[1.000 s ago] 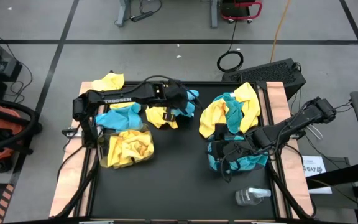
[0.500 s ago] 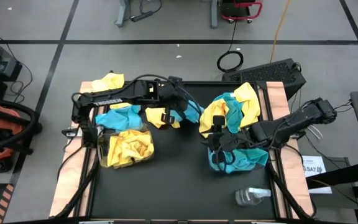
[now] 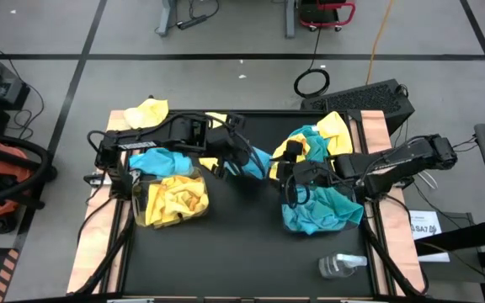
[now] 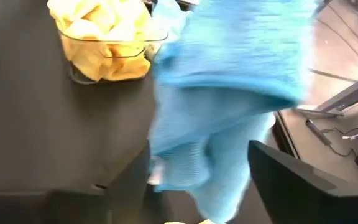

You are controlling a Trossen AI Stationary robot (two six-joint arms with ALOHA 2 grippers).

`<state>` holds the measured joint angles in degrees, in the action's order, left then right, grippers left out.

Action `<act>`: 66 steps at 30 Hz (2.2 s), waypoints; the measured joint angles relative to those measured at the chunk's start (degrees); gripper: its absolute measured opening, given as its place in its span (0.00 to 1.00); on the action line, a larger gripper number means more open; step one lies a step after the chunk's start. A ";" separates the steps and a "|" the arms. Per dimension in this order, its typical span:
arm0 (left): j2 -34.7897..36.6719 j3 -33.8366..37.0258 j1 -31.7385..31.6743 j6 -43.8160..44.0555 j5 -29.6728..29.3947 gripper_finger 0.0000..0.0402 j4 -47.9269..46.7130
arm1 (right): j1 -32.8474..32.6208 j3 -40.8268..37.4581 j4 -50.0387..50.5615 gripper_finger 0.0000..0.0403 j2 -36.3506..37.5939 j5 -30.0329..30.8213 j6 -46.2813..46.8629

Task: Sort microfiber towel by color & place in baskets
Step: Put the blue microfiber towel into the right transparent bin

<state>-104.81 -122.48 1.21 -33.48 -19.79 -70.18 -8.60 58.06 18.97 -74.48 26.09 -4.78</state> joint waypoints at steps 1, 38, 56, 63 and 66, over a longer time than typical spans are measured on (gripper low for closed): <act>0.00 0.00 0.42 -0.01 0.01 0.02 -0.05 | 0.81 0.00 -0.55 0.68 -0.26 -1.06 -0.02; 0.00 0.02 7.45 7.26 6.59 0.06 -4.85 | 6.58 0.00 -20.09 0.03 -12.46 -19.64 -6.89; -0.87 6.75 7.41 12.05 11.85 0.26 2.74 | -0.83 0.03 -10.83 0.00 9.61 -17.15 -5.92; -0.95 9.66 7.41 9.03 10.56 0.26 10.23 | -3.39 0.51 -3.06 0.00 14.33 -17.16 -4.71; -0.86 9.66 7.39 9.08 9.26 0.26 9.70 | -3.81 1.67 6.41 0.00 16.27 -17.12 -1.76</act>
<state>-105.67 -112.81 8.60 -24.40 -10.53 -60.48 -12.41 59.73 25.38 -58.21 8.97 -6.54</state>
